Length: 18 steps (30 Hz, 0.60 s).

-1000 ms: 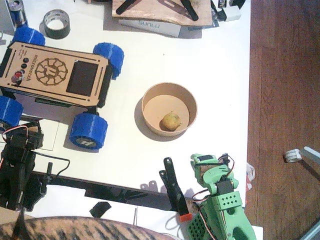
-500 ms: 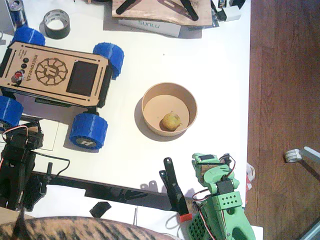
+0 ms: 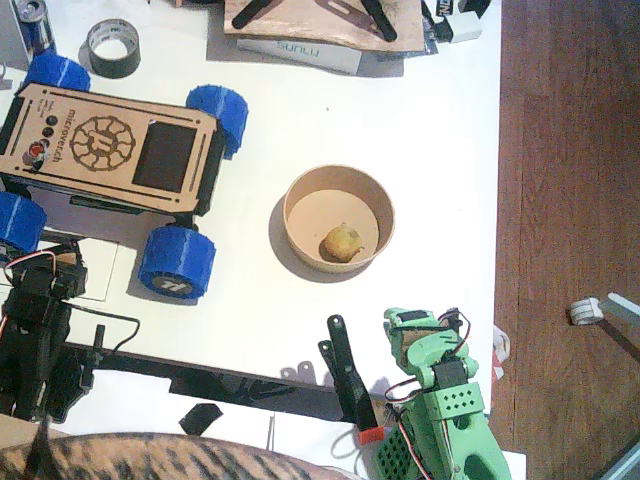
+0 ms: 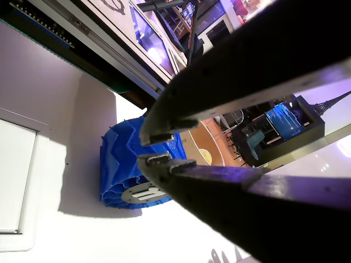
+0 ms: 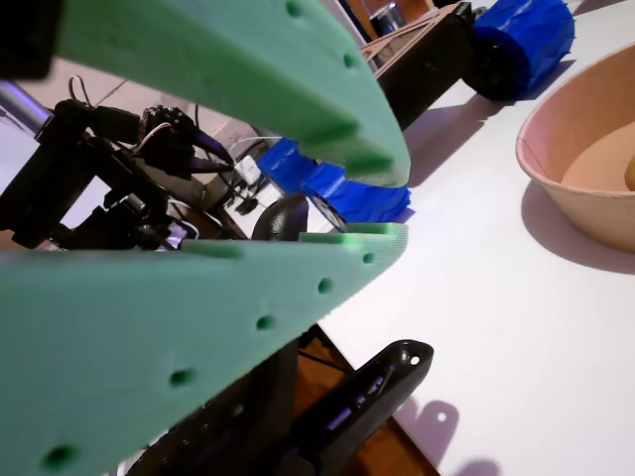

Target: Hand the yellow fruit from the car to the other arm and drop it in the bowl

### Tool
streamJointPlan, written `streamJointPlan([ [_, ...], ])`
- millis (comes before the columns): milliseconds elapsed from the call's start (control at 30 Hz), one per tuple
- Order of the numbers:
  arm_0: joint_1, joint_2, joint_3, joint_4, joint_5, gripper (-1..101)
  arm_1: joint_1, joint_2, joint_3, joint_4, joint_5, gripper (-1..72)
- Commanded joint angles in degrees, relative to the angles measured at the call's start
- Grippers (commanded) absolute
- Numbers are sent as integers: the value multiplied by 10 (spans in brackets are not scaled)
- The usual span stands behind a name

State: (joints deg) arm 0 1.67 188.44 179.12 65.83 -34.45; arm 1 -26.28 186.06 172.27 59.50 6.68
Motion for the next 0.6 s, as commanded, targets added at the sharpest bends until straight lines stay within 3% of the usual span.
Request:
streamJointPlan([
  [0,-1,53,46,2,5,1,-9,2,-7,-9,-11,0],
  [567,-1,53,46,2,5,3,-15,2,-6,-9,-18,0],
])
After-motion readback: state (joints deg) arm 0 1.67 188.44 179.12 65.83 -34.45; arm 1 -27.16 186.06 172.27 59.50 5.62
